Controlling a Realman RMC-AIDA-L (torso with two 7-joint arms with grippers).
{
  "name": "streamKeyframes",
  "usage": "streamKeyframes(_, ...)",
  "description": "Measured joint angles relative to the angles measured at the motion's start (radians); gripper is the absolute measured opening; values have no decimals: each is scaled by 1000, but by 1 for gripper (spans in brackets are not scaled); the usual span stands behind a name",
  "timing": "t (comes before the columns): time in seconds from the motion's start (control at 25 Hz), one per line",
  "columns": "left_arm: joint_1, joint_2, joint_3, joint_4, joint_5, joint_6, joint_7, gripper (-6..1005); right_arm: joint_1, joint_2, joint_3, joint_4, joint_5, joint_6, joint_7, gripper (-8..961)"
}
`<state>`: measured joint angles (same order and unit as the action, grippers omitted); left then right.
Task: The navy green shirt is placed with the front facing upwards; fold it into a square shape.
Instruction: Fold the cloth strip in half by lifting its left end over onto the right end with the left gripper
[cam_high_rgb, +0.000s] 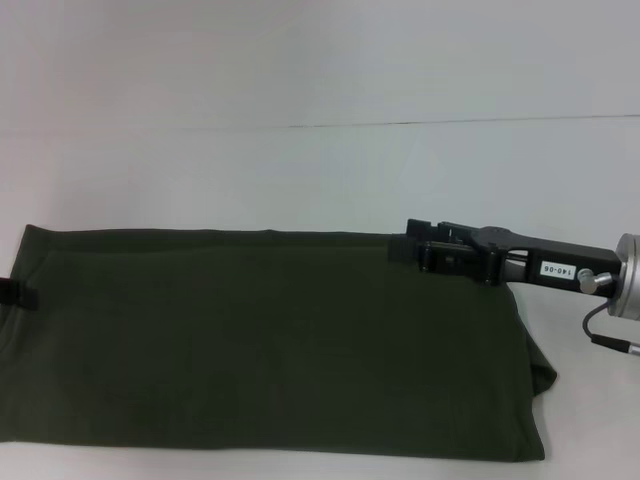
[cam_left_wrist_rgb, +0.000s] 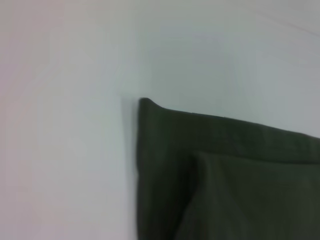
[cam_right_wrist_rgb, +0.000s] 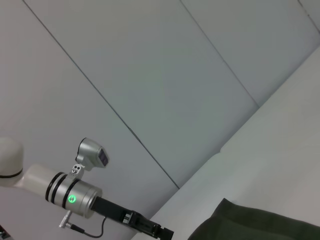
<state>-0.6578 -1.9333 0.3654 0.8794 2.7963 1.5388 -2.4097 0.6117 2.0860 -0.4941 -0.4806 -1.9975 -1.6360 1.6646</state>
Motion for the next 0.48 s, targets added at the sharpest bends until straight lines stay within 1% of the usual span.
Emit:
streamKeyframes(0.24, 11, -4, 25, -1, 10, -25, 26, 847, -5, 0, 0, 2, 3, 5, 2, 944)
streamKeyframes(0.48, 12, -6, 34, -32, 30, -53, 51, 844, 3, 0, 0, 4, 3, 7, 9, 944)
